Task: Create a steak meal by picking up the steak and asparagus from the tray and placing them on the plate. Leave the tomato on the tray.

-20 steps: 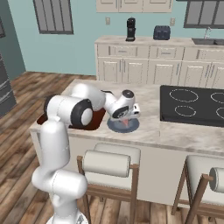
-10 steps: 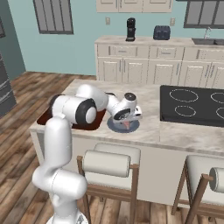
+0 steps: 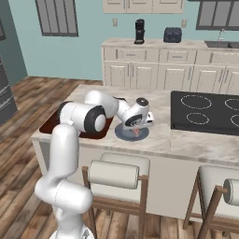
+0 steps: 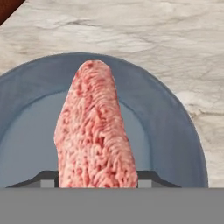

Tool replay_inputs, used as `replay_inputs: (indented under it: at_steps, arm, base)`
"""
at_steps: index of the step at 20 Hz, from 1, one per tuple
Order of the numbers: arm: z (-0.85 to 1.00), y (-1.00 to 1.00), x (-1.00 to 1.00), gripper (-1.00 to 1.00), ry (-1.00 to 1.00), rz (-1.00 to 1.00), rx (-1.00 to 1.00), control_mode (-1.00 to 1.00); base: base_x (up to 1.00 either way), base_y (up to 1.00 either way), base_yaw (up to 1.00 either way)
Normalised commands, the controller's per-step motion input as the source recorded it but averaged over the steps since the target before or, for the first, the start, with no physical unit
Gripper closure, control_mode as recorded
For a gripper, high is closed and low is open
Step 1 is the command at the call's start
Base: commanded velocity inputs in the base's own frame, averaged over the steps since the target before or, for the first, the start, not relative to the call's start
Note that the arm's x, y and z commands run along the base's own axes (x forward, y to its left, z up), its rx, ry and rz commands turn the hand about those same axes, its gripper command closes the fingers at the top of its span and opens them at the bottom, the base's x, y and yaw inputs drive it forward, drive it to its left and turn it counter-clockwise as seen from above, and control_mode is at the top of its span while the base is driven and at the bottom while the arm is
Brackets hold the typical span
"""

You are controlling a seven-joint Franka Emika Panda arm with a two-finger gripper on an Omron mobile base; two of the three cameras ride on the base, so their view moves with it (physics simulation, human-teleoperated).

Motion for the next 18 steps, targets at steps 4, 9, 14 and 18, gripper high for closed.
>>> replay_inputs:
  at_steps: [4, 9, 14, 18]
  arm:
    - [0.0, 0.0, -0.04, -1.0, 0.0, 0.0, 0.0, -1.0]
    - [0.17, 0.05, -0.2, -1.0, 0.0, 0.0, 0.0, -1.0]
    - [0.2, 0.16, -0.23, -1.0, 0.0, 0.0, -0.01, -1.0]
    - [0.39, 0.37, -0.45, -1.0, 0.0, 0.0, -0.06, -1.0]
  base:
    - [0.0, 0.0, 0.0]
    - [0.0, 0.0, 0.0]
    - [0.0, 0.0, 0.0]
    - [0.0, 0.0, 0.0]
